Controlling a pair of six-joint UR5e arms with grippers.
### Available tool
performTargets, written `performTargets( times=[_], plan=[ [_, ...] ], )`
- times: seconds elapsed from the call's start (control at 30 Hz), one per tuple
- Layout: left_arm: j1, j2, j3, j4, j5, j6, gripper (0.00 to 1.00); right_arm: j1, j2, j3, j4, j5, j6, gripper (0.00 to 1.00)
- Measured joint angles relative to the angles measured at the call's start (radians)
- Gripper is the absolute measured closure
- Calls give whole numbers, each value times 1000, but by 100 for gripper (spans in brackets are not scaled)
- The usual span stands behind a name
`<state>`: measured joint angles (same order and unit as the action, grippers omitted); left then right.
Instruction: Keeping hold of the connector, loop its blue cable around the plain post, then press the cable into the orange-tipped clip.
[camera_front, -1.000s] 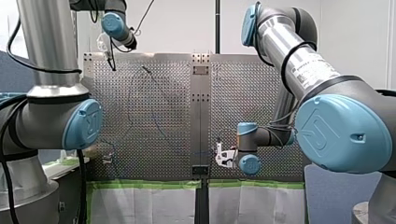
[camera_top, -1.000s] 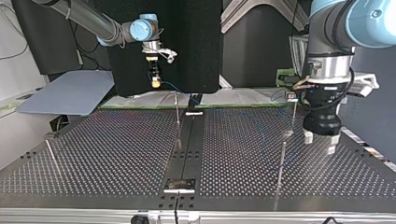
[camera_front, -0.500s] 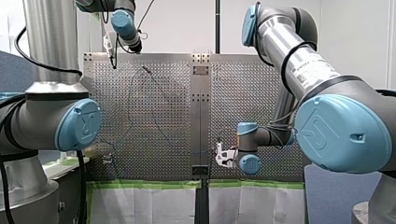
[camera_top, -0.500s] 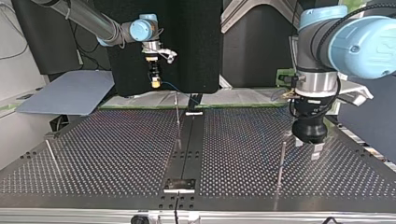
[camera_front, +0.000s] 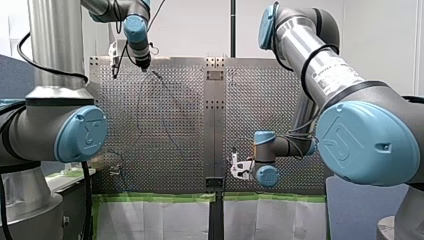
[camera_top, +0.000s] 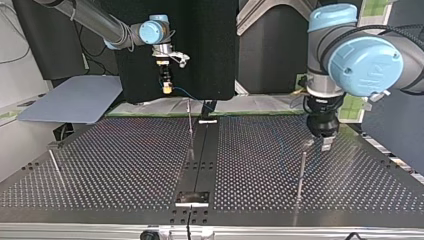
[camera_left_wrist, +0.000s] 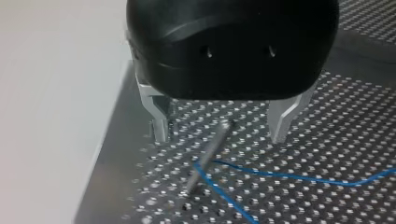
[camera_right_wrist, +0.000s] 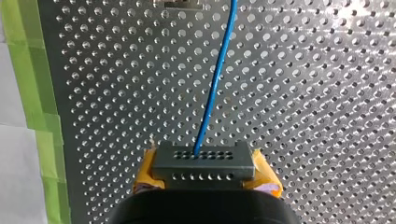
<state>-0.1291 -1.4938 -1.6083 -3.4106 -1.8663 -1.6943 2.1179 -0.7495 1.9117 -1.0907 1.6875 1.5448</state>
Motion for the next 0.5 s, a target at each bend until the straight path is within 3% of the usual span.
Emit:
performTargets(
  times=[0.2,0.5],
  plan=[
    [-4,-1,0,-39,-2,4,0,1,0,0,1,0,-1,100],
    [1,-2,-1,-22,2,5,0,1,0,0,-2,0,0,100]
  ],
)
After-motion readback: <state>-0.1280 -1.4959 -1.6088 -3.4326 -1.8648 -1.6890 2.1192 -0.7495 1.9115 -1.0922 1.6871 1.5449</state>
